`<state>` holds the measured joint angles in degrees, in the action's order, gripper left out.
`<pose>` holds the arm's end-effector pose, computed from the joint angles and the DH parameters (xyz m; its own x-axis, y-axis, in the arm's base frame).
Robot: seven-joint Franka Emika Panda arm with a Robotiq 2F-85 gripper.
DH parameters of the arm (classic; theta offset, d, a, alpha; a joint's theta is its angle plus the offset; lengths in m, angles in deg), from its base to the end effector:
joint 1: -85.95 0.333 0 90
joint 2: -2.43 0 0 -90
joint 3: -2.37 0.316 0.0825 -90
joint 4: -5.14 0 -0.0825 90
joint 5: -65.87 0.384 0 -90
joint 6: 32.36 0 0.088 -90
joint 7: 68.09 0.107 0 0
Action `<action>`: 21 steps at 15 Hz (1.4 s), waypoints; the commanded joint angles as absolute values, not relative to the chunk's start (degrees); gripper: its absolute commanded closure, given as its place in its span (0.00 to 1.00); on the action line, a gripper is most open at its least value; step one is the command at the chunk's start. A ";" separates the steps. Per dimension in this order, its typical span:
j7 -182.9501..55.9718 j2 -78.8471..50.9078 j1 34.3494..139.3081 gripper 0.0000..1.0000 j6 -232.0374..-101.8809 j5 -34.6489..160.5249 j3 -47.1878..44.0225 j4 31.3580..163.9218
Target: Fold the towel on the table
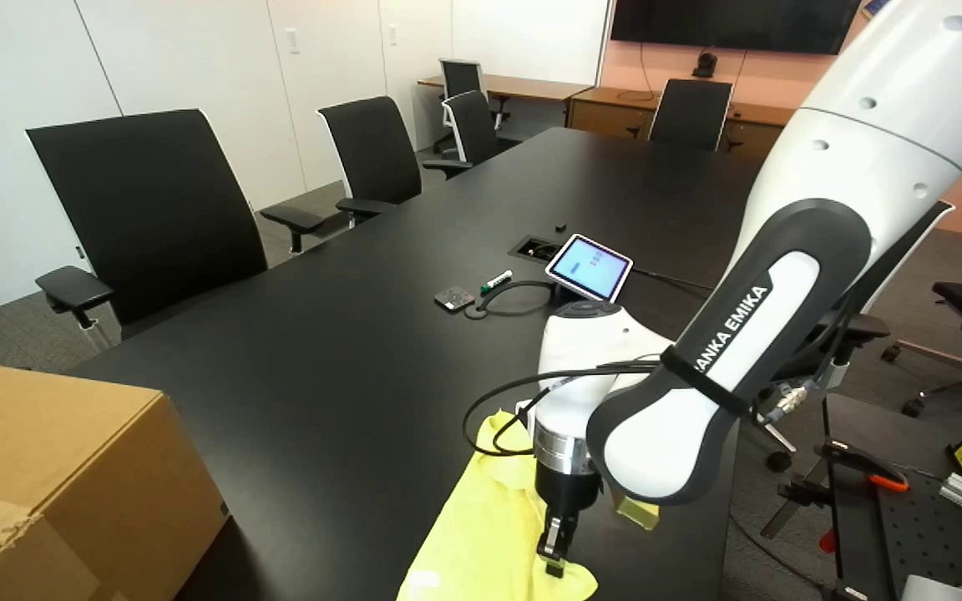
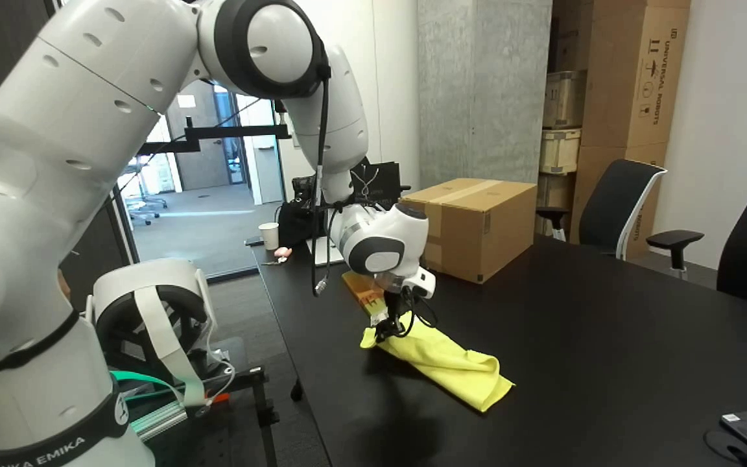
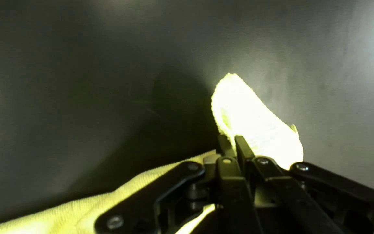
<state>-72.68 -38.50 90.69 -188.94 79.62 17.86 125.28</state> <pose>0.5218 0.1925 0.0798 0.9833 0.1604 -0.0858 0.1336 -0.9570 -0.2576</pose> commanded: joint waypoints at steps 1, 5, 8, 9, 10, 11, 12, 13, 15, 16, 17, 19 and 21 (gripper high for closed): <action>-72.10 -37.84 91.05 0.92 -190.23 79.12 18.82 123.16; -71.90 -40.21 93.14 0.93 -189.99 78.04 18.63 117.07; -71.46 -42.61 96.34 0.92 -189.09 75.72 17.39 111.22; -71.52 -43.52 97.10 0.93 -188.82 74.82 17.18 109.47; -70.99 -44.64 98.64 0.92 -188.93 73.46 16.16 107.43; -70.65 -46.08 99.79 0.94 -188.57 72.27 15.42 105.24; -70.06 -47.51 101.08 0.93 -188.14 71.04 14.48 103.10; -69.40 -48.80 102.23 0.93 -187.85 69.92 13.54 101.26; -67.81 -51.46 104.45 0.68 -186.85 68.03 11.67 97.62; -66.89 -51.96 105.28 0.64 -186.48 67.51 11.06 96.38; -66.52 -52.30 105.61 0.59 -186.36 67.20 10.97 95.44; -65.78 -52.56 106.29 0.43 -186.78 66.89 10.77 93.81; -65.30 -51.14 106.37 0.29 -187.30 67.40 11.33 93.37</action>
